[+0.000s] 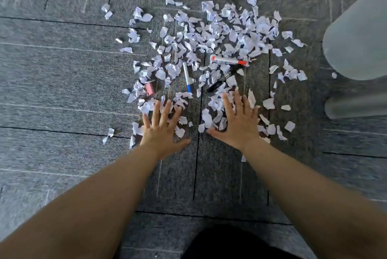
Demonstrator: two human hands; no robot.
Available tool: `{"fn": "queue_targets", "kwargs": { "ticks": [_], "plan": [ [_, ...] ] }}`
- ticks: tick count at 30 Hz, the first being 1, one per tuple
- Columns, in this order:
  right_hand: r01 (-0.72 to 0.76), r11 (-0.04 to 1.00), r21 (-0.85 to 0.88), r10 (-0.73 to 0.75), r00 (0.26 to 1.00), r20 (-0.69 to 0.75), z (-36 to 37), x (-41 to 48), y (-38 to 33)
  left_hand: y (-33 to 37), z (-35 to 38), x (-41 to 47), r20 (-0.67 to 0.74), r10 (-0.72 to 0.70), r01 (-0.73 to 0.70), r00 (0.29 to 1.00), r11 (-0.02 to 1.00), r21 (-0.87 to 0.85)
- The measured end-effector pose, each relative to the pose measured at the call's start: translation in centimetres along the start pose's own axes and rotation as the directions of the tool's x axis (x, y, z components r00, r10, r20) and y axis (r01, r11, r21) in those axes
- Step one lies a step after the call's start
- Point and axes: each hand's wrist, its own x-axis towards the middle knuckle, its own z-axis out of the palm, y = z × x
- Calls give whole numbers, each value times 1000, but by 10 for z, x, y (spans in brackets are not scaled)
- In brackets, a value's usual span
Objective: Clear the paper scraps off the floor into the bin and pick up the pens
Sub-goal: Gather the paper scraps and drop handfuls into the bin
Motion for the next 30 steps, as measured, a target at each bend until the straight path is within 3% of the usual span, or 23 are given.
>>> {"fn": "queue_targets", "kwargs": {
  "ticks": [8,13,16,24,30],
  "plan": [
    [139,990,-3,-138,983,-119,2,21,-17,8,-6,27,-60,28,-29,998,1000,-6],
    [231,970,-80,-244,926,-290,1,16,-22,15,-17,30,-228,36,-46,973,998,-36],
    [258,963,-83,-271,918,-289,-1,13,-22,18,-18,31,-250,33,-54,968,996,-76],
    [232,970,76,-205,942,-267,-19,8,-5,25,-32,35,-225,81,-146,971,946,-288],
    [192,970,147,-135,935,-326,-66,0,13,44,-96,49,-213,89,-165,973,914,-370]
  ]
}}
